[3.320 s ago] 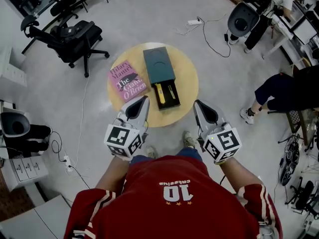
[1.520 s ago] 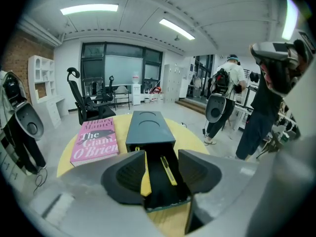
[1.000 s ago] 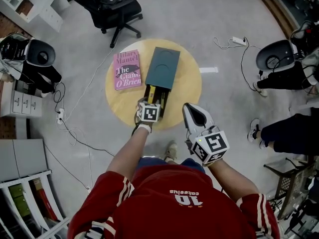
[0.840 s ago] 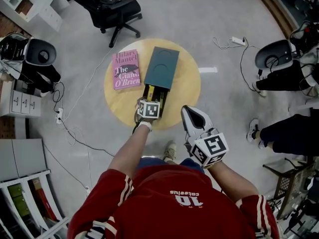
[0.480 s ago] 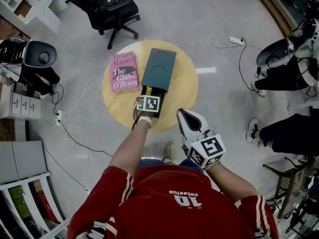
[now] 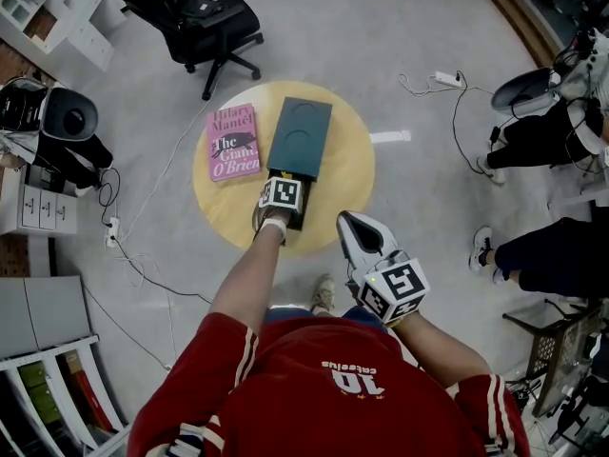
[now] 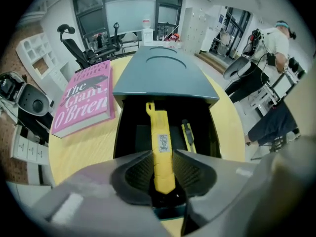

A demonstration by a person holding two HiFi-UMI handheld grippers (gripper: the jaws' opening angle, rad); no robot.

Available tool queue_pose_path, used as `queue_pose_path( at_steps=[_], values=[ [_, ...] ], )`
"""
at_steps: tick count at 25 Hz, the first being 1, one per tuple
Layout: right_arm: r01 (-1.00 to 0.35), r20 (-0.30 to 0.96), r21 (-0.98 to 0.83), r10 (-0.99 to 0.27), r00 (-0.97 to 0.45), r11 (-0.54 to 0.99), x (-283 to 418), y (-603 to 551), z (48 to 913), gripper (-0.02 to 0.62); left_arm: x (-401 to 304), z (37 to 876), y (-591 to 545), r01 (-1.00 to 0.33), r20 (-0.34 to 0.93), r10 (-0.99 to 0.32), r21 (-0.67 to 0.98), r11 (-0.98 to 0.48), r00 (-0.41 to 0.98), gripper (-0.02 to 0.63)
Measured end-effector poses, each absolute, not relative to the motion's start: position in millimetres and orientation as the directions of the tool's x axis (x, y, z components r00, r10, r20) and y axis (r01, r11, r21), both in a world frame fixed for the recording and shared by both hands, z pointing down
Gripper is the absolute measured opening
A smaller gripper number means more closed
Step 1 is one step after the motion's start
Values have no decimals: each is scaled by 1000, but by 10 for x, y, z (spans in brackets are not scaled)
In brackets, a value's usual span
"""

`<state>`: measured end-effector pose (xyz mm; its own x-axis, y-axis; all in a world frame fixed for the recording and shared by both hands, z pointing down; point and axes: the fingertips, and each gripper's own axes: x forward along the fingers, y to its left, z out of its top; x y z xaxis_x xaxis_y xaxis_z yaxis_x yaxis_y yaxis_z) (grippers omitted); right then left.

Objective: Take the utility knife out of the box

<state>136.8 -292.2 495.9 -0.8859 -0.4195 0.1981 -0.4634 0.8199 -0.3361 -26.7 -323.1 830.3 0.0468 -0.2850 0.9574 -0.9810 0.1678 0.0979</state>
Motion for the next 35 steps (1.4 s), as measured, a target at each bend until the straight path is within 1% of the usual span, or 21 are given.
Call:
queue_pose_path(
  at_steps=[1,5,16,23,29,32,35],
  values=[
    [-465,199,-337,-421,-885,819,1364,-2933,4964,-8,-276,8301,-3237,-979,957,-285,107,173,55,129],
    [-464,198,-339,-420,-886,818,1354,-2948,4945,-8,-262,8262,-3229,-976,953,-291,137,168,83,127],
    [-483,188,-333,-445,-876,810,1323,-2995,4884,-8,-177,7880,-3164,-943,891,-405,291,160,206,127],
    [-524,183,-359,-492,-851,772,1268,-2975,4807,-8,-157,7757,-2924,-918,871,-394,371,137,293,127],
    [-548,186,-360,-517,-835,755,1189,-2909,4775,-8,-100,7543,-2884,-912,844,-412,405,69,344,127],
    [-556,188,-355,-526,-830,751,1137,-2845,4758,-8,-95,7335,-2871,-908,816,-450,417,27,362,127],
    [-565,187,-353,-535,-824,746,1079,-2784,4731,-8,-109,7079,-2866,-898,763,-514,438,-33,391,127]
  ],
)
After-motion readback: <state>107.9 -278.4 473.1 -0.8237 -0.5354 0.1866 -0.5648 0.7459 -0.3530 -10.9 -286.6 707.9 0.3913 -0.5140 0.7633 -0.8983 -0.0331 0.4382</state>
